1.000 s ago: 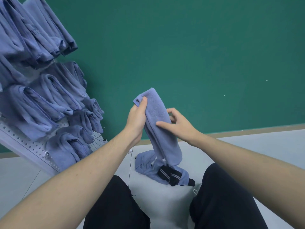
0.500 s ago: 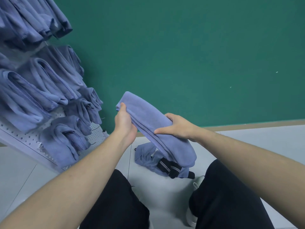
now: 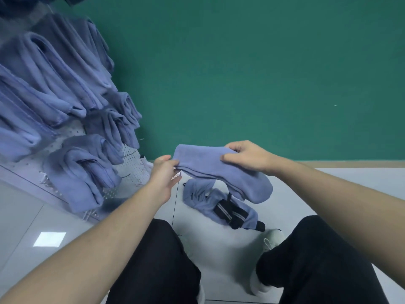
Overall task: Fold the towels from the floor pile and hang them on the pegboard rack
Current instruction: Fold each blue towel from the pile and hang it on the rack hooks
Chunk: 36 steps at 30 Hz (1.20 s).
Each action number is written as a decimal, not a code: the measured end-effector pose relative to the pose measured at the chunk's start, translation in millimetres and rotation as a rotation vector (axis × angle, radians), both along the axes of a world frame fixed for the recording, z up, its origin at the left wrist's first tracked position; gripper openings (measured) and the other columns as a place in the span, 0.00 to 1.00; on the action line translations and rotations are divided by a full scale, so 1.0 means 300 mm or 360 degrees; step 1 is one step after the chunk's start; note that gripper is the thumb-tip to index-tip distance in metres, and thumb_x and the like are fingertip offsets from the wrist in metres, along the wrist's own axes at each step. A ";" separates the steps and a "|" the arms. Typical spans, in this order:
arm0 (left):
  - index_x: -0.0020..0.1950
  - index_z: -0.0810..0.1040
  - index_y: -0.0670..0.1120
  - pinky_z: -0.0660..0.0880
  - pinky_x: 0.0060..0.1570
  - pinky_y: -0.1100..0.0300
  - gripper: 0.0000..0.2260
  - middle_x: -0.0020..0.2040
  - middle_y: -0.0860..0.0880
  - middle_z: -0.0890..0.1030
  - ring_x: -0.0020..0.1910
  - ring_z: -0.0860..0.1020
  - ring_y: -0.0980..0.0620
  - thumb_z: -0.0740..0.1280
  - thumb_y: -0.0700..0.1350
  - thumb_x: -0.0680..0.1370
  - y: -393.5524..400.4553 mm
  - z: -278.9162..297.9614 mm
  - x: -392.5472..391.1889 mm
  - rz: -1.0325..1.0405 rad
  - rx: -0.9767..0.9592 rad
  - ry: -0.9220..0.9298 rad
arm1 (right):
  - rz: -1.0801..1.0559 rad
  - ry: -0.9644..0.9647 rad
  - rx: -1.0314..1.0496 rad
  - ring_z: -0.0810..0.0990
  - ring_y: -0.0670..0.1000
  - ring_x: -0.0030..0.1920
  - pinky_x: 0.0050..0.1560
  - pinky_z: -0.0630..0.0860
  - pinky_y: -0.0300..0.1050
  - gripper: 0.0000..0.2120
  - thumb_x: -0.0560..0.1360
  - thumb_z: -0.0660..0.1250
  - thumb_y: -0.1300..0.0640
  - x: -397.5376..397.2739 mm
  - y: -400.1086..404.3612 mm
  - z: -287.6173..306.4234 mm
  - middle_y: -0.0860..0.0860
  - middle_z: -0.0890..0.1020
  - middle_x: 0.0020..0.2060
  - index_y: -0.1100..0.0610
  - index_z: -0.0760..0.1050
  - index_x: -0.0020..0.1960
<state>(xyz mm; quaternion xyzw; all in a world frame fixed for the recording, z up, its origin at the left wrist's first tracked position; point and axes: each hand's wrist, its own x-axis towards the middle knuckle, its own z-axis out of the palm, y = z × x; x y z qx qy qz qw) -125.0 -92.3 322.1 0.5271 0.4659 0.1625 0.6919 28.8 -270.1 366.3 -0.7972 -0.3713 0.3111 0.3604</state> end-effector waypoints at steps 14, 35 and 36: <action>0.65 0.75 0.50 0.67 0.31 0.73 0.16 0.50 0.53 0.79 0.37 0.74 0.64 0.61 0.38 0.79 0.098 -0.068 0.018 -0.0973 0.1026 0.0220 | 0.0584 -0.0080 -0.0103 0.73 0.40 0.32 0.35 0.70 0.34 0.02 0.77 0.71 0.55 0.050 0.329 -0.148 0.45 0.79 0.35 0.52 0.80 0.46; 0.38 0.68 0.47 0.64 0.32 0.62 0.10 0.32 0.51 0.72 0.33 0.68 0.51 0.65 0.44 0.77 0.469 -0.341 -0.158 -0.0376 0.1216 0.0782 | 0.0720 0.0084 0.0111 0.75 0.46 0.45 0.50 0.71 0.39 0.09 0.79 0.62 0.62 -0.034 0.924 -0.432 0.47 0.80 0.44 0.52 0.78 0.45; 0.38 0.68 0.46 0.63 0.30 0.64 0.10 0.32 0.51 0.70 0.32 0.67 0.51 0.65 0.43 0.78 0.476 -0.351 -0.176 -0.0311 0.1198 0.0788 | 0.0728 0.0111 0.0120 0.74 0.46 0.45 0.49 0.70 0.38 0.07 0.80 0.62 0.62 -0.048 0.947 -0.440 0.48 0.79 0.44 0.55 0.79 0.47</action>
